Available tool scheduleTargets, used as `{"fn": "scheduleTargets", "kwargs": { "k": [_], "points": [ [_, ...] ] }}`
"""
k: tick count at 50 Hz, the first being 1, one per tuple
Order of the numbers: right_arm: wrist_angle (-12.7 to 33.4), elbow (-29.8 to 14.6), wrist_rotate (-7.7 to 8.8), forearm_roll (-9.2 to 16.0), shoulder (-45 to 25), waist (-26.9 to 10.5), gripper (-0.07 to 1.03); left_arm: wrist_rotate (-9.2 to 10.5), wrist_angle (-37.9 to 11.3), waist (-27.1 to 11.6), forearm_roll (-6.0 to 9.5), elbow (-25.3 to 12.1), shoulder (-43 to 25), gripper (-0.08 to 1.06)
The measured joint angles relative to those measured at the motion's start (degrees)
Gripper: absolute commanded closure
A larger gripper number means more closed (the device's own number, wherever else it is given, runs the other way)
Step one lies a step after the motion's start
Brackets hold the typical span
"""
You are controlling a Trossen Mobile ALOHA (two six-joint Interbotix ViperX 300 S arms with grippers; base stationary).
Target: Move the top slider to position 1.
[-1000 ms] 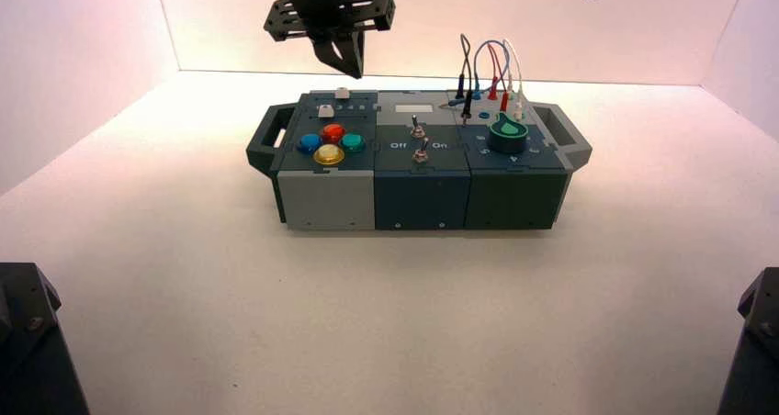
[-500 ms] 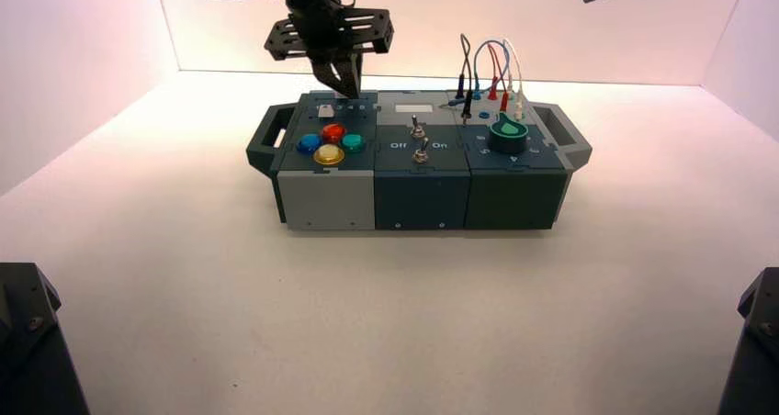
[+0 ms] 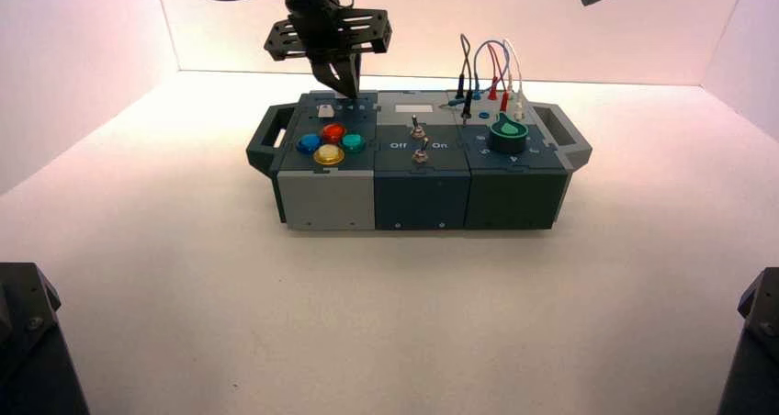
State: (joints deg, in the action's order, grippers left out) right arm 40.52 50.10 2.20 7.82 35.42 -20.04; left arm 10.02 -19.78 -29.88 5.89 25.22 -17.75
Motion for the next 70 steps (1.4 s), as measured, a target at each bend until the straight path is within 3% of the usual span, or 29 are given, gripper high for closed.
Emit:
{"fn": "scheduleTargets", "kwargs": {
  "k": [54,70],
  "points": [
    [0.3,0.0,-0.09,0.0,-1.1,0.0,0.98,0.0,-0.1,3.8,-0.09,3.9,3.4,1.01],
    [2.3,-0.9,0.0,-0.1,-1.2,0.0,0.98,-0.18,-5.6,4.7,-0.26,3.4,7.3,1.01]
  ]
}}
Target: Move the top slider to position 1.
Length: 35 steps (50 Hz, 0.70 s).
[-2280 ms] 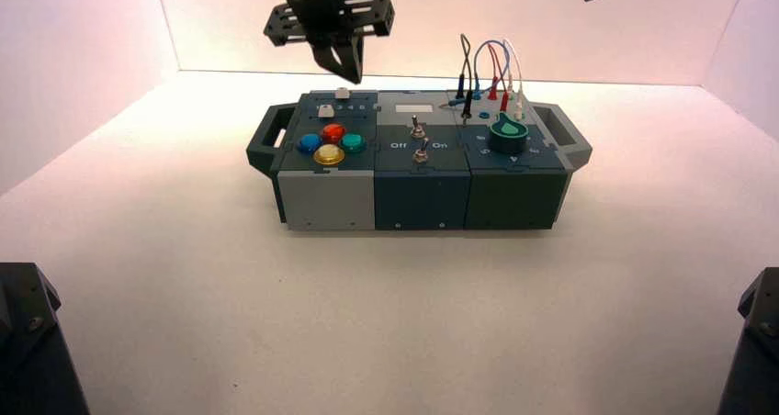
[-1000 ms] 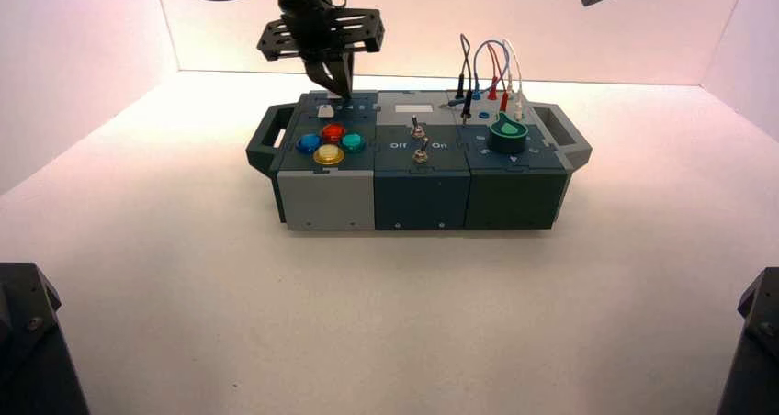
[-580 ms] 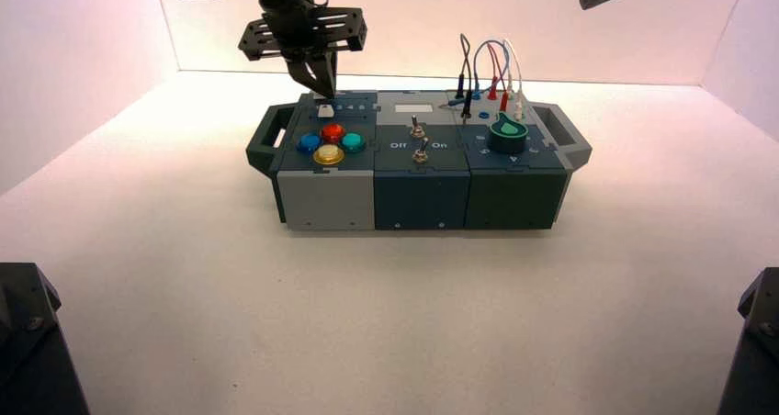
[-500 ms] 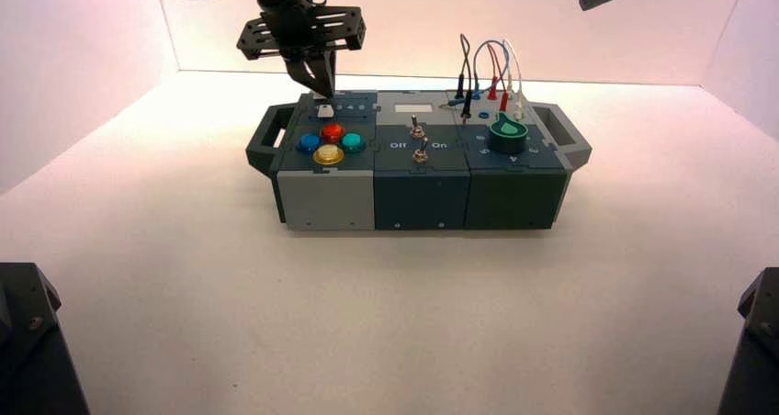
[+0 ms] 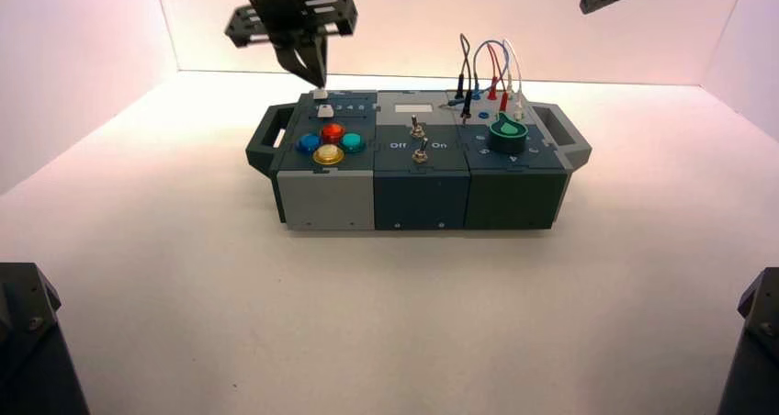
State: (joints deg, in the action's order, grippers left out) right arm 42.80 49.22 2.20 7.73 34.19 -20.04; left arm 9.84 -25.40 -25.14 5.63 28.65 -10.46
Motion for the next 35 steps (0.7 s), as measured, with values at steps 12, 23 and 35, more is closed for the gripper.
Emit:
{"fn": "scheduleTargets", "kwargs": {
  "k": [12,23,35],
  "points": [
    [4.0,-1.1,2.99,0.0,0.0,0.0,0.98,-1.05,-7.9,0.2,-0.88,-1.1,4.7,1.01],
    [5.8,-2.5,8.61,0.0,-0.1,0.0,0.98,-3.78,-12.3,0.2,-2.02,-0.3,9.7,1.01],
    [6.4,-2.9,11.78,-0.1,-0.5,0.0,0.98,-5.54,-12.7,0.2,-4.22,2.6,14.2,1.01]
  ]
}}
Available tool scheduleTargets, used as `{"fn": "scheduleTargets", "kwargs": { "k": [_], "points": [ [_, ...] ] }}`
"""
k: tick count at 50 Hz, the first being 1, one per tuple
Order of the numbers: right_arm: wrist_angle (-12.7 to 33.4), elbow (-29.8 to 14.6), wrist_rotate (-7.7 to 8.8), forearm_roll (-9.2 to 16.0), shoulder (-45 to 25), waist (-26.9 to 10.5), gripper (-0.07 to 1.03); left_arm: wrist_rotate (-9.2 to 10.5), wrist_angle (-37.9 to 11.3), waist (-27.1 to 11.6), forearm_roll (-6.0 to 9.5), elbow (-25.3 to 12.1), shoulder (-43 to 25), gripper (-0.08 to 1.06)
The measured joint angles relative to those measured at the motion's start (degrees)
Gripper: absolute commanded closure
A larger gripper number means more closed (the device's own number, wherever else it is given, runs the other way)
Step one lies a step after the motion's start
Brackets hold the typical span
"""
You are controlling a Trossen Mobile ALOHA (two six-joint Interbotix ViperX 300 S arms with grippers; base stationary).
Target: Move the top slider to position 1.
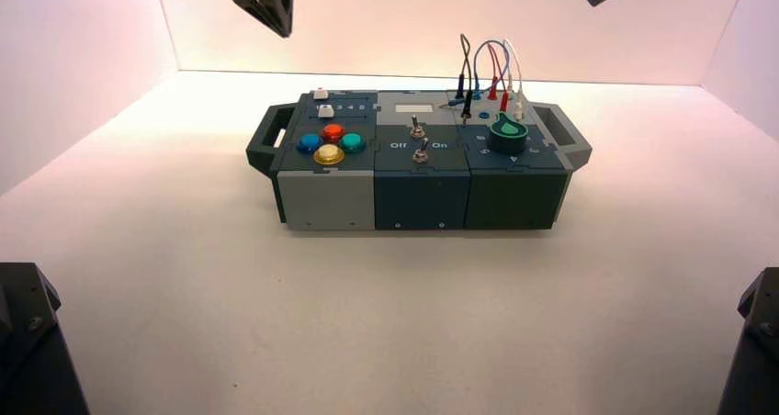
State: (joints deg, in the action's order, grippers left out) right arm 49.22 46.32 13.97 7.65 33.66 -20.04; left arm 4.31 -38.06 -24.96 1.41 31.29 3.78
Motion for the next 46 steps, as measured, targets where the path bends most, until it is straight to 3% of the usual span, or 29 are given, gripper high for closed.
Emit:
{"fn": "scheduleTargets", "kwargs": {
  "k": [16,46],
  "points": [
    [-2.0,2.1,0.09,0.1,1.3,-0.1,0.98,-0.09,2.8,0.0,-0.18,2.9,2.8,1.01],
    [-8.8,6.5,0.18,-0.4,0.0,-0.1,0.98,-0.18,4.3,0.4,-0.18,3.8,2.8,1.01]
  ]
}}
